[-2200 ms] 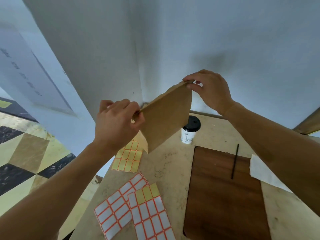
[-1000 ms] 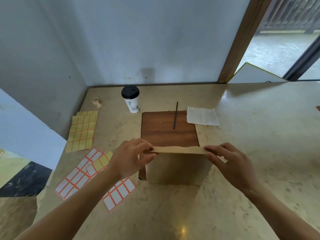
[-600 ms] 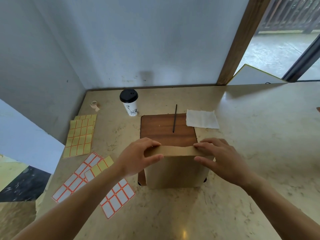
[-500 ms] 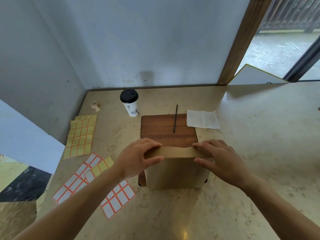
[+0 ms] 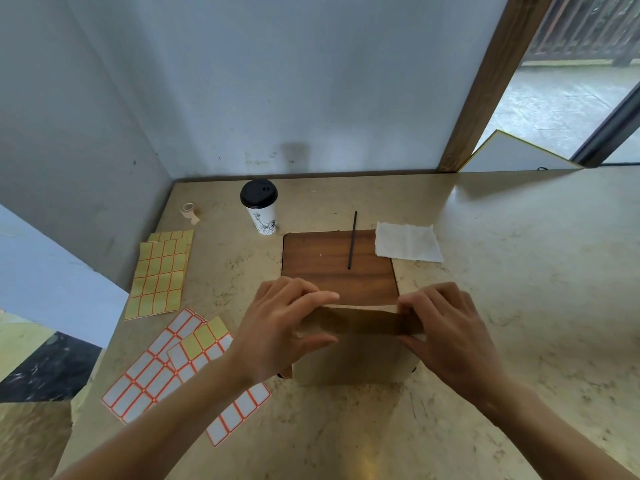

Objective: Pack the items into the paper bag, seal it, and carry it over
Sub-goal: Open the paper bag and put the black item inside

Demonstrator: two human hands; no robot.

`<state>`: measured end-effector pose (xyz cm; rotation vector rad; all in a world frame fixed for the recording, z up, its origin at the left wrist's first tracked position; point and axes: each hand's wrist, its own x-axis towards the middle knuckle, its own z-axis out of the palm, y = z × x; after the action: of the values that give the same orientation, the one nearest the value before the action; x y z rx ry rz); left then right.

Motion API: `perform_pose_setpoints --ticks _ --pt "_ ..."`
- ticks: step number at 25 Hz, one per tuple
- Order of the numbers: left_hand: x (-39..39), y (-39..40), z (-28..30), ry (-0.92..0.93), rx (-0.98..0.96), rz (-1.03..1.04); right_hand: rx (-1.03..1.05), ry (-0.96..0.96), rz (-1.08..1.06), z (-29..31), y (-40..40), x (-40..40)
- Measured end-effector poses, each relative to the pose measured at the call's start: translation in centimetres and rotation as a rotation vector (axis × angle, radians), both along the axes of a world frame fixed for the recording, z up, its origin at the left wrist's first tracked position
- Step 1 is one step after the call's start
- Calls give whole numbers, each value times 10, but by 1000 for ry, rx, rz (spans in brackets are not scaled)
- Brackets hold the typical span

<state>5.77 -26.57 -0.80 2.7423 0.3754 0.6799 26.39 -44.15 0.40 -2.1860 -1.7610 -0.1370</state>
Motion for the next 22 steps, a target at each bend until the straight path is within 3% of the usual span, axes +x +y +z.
perform_pose_setpoints --ticks 2,7,14,19,22 --pt "6 2 14 54 22 -48 -9 -121 30 2 -2 0" --pt "10 -3 38 440 195 -168 -161 -312 24 25 -8 -5" --pt "16 -22 52 632 148 -166 -356 9 124 66 20 -28" --pt "15 -29 55 715 156 -112 -565 -43 184 67 39 -25" --pt "17 -34 55 650 107 -48 -641 -56 223 66 42 -26"
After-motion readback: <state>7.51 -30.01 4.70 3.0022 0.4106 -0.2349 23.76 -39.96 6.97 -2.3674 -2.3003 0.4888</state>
